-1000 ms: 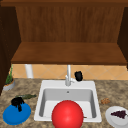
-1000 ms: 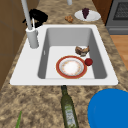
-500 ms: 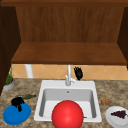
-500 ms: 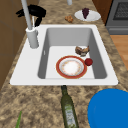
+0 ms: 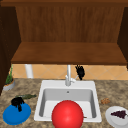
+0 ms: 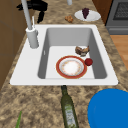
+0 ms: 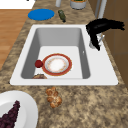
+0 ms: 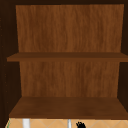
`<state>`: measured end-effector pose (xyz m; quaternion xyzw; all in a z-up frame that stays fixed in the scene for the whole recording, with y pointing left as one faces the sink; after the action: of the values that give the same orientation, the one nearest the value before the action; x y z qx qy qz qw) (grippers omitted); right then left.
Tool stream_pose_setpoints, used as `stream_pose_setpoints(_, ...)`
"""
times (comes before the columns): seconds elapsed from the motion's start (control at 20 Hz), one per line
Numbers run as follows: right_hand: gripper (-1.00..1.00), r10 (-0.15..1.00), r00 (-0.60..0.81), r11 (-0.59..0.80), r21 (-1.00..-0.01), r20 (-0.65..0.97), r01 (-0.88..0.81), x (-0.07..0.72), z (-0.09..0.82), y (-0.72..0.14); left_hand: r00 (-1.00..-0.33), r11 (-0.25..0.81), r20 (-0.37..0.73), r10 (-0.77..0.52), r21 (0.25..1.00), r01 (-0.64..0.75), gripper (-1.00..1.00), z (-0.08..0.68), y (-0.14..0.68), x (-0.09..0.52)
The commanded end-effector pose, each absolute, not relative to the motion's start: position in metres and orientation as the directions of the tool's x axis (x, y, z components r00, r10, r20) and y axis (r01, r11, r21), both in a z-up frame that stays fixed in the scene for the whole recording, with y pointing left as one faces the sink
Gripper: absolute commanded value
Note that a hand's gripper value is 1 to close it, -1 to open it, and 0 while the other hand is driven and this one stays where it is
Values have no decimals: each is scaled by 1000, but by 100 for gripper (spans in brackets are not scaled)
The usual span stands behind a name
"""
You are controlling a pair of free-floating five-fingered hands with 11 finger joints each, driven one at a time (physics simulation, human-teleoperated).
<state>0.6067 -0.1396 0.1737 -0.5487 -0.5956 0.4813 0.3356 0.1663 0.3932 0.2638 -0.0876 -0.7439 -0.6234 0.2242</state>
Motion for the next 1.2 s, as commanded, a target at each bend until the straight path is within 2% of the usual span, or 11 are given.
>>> stream_pose_setpoints(0.0,-100,984,-153,-48,-964,-91,262,599,187,-158,-884,207,443,-149,888,410,0,264,393,166)
stream_pose_setpoints(1.15,-100,987,-157,-2,-998,-12,64,542,197,-216,-884,207,443,-149,888,410,0,264,393,166)
